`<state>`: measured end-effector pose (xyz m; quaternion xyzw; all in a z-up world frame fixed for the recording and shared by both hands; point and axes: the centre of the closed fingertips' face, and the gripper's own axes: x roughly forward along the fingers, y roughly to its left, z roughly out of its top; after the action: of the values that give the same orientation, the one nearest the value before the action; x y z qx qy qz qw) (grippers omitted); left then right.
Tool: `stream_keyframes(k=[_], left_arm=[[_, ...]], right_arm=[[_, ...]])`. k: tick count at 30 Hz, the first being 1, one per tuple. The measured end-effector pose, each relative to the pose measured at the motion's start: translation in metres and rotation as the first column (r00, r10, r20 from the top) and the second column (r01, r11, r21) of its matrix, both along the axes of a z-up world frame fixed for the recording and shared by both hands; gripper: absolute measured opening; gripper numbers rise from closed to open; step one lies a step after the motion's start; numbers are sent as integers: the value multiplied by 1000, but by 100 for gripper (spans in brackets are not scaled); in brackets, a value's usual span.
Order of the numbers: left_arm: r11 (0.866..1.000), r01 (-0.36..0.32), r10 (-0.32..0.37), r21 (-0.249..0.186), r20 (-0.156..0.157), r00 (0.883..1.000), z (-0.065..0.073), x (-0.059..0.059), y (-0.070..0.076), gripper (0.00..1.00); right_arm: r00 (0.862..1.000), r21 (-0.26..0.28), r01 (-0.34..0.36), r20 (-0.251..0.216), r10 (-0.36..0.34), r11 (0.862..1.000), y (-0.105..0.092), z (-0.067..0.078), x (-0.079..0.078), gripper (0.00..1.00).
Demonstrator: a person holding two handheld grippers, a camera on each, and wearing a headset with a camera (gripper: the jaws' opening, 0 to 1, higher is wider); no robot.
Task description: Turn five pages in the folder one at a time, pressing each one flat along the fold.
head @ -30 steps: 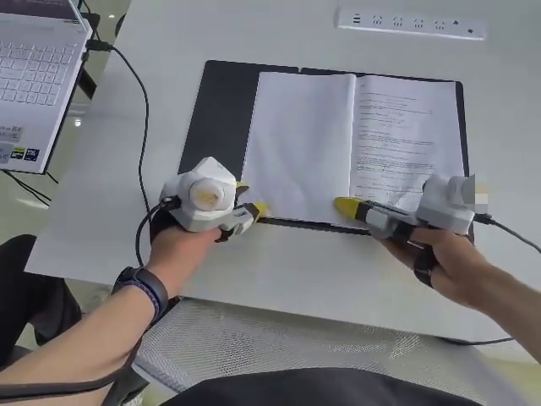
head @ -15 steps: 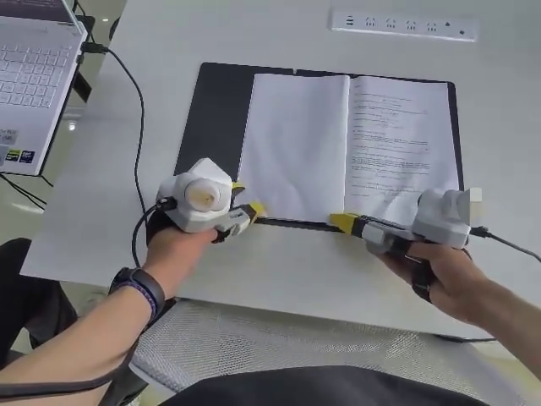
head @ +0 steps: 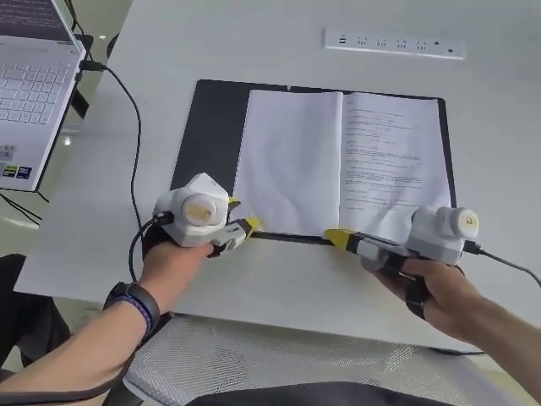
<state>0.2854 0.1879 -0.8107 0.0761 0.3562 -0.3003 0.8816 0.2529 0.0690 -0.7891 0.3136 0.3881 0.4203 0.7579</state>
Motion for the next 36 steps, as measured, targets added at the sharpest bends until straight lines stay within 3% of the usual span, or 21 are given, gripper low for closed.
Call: stream_keyframes(k=[5, 8, 15, 19, 21, 28, 31, 36], left_arm=[[1000, 18, -18, 16, -7, 1000, -3, 1, 1, 27], [1000, 21, -20, 19, -9, 1000, -4, 1, 1, 27], [999, 37, -36, 36, -26, 999, -6, 1, 1, 29], [999, 38, -36, 32, -63, 997, -5, 1, 0, 29], [999, 40, -39, 28, -64, 997, -4, 0, -1, 30], [1000, 15, -15, -11, -58, 998, 13, 1, -3, 33], [999, -5, 3, -35, -40, 999, 26, 4, -1, 34], [996, -46, 45, -71, -11, 999, 49, 10, 6, 37]], right_arm=[[998, 47, 63, 12, -63, 997, -5, 13, 5, 0], [997, 50, 66, 23, -67, 997, -7, 16, 6, 0], [995, 8, 73, 63, -74, 997, -20, 18, 11, 1], [992, -22, 96, 86, -93, 995, -34, 21, 15, 4], [990, -49, 104, 99, -99, 993, -40, 22, 17, 8], [981, -144, 114, 172, -89, 983, -65, 29, 24, 14], [971, -180, 113, 229, -69, 977, -77, 40, 28, 19], [959, -247, 137, 275, -66, 959, -102, 51, 31, 26]])
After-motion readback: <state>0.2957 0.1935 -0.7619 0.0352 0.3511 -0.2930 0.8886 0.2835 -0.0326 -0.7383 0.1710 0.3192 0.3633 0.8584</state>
